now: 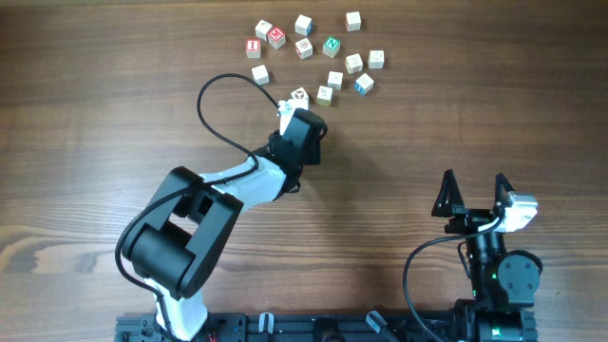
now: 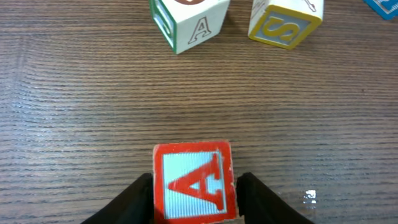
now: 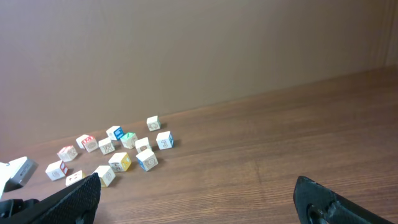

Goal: Form a horizontal line
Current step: 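Lower the red A block onto the open table area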

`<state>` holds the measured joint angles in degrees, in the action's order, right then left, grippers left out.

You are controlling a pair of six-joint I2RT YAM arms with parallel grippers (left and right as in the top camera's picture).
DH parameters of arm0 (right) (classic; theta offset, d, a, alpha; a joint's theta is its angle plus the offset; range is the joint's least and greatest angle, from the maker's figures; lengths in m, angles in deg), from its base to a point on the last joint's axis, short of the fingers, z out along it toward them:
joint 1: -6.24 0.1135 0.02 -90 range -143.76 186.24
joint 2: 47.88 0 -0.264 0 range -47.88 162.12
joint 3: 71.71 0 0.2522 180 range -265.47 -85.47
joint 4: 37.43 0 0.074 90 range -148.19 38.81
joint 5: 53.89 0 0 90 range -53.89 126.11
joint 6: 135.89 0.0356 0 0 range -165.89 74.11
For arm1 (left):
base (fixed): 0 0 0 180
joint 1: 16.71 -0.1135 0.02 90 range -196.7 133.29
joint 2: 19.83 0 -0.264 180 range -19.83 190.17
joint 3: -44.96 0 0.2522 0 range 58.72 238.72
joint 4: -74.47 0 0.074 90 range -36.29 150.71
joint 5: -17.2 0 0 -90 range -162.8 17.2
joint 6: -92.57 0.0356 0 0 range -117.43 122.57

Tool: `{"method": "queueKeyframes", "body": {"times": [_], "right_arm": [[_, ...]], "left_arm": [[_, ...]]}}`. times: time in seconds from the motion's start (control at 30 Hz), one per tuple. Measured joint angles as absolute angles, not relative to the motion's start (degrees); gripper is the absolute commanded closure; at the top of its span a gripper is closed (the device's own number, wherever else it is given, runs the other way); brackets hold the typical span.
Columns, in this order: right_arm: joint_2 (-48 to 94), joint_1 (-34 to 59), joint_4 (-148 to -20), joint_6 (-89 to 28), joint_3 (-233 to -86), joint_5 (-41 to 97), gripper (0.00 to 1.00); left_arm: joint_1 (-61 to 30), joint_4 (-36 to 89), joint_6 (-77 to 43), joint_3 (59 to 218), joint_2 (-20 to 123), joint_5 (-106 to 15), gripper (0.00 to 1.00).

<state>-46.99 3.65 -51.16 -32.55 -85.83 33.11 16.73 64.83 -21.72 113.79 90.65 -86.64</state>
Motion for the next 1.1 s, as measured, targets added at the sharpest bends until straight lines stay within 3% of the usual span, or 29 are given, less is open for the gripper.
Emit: {"method": "queueKeyframes", "body": {"times": [0.67,1.1], "right_arm": [[-47.0,3.6,-51.2,-32.5,-85.8,33.1,0.00],[-47.0,3.6,-51.2,-32.5,-85.8,33.1,0.00]], "left_arm": [[17.1,65.0,-21.7,113.8,90.8,-86.7,0.52],[17.1,64.8,-21.7,113.8,90.8,-87.6,0.57]]}}
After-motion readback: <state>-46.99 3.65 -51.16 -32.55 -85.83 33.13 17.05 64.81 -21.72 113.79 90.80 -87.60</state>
